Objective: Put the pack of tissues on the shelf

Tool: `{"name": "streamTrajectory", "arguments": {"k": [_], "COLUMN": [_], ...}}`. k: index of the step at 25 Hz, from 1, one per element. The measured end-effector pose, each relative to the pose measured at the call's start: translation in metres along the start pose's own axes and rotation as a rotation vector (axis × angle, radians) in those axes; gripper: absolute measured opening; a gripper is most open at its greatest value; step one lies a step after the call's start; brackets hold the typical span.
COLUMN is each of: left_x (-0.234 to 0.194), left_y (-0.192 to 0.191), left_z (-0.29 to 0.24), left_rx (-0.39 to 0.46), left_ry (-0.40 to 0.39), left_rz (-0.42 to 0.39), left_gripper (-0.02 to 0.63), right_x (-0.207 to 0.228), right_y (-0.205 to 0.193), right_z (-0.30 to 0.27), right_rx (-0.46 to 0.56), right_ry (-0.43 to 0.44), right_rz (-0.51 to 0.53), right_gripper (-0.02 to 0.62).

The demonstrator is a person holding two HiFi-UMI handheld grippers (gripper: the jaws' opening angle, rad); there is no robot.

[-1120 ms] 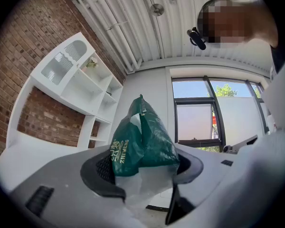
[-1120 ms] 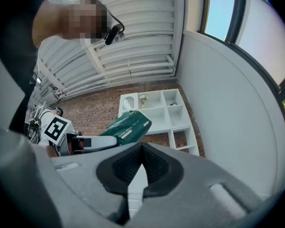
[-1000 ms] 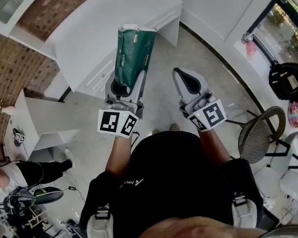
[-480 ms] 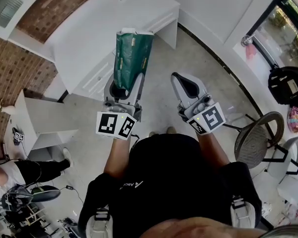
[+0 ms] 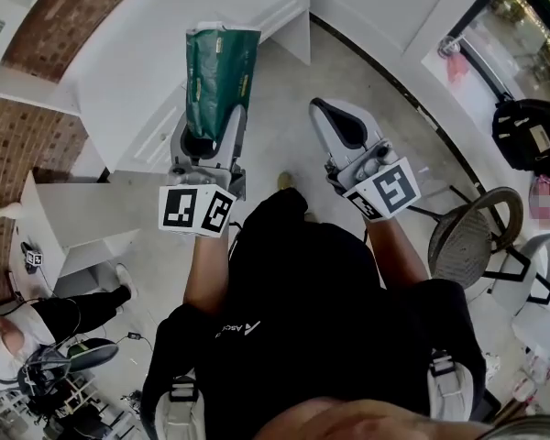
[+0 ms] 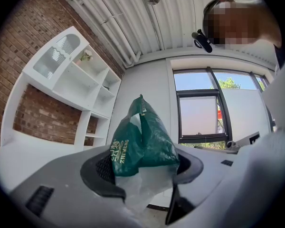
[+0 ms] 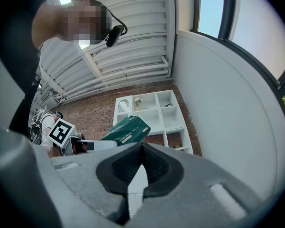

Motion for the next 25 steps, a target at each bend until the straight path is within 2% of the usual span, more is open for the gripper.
{"name": "streamTrajectory", "arguments": {"k": [5,12,25], "left_x": [-0.018,-0.061,-0.203], "left_y": [-0.011,-0.017,-0.025], "left_z": [-0.044,-0.134,-0.295], "left_rx": [0.004,0.018,-0.031], "left_ry": [-0.010,-0.006,0.033], "left_rz": [0.015,0.011,0.020], "left_gripper": [0.247,0.247,0.247], "right_x": [0.038,0.109,0.235], "right_y": [-0.010,-0.017,-0.040], "right_z": [-0.026,-0.092,-0.266], "right_rx": [-0.022,-0.057,-0.095], "right_ry": [-0.018,-0.017,-0.012], "right_rz": [0.018,0.051,0.069], "right_gripper": [0.002,0.002,0.002]}}
Point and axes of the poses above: the fingertips, and each gripper's own axes: z backward along the fingers, x to its right, y out of its top, the point moved 8 cm from there along z, backward along the fingers, and after that the axes turned 4 degrees about -x, right-handed, at the moved point
